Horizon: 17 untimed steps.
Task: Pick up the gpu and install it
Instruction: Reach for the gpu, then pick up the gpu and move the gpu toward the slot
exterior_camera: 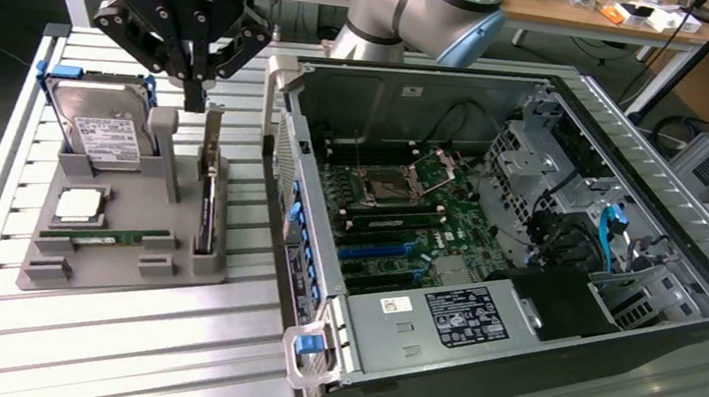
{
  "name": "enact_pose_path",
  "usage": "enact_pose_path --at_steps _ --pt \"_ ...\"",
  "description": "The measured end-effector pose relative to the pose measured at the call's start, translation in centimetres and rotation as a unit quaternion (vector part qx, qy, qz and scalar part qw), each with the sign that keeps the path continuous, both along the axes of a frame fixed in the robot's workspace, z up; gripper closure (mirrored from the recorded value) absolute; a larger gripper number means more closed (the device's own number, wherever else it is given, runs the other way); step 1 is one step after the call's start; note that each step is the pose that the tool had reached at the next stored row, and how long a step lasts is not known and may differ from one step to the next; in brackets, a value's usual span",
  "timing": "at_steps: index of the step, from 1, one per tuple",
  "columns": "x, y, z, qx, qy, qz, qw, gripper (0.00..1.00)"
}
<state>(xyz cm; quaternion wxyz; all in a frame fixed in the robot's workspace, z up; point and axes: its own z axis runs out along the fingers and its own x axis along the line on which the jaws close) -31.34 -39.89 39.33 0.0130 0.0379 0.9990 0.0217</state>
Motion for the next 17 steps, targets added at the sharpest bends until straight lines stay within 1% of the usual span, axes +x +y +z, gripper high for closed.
enact_pose_path --at_steps 5,8,17 --pt "0.00 0.00 0.00 0.0000 -0.0001 0.000 1.0000 0.89" --pt "0.00 0.00 0.00 0.0000 0.0000 0.000 1.0000 0.52" --pt "0.00 0.00 -0.33 0.0000 0.0000 0.000 1.0000 0.52"
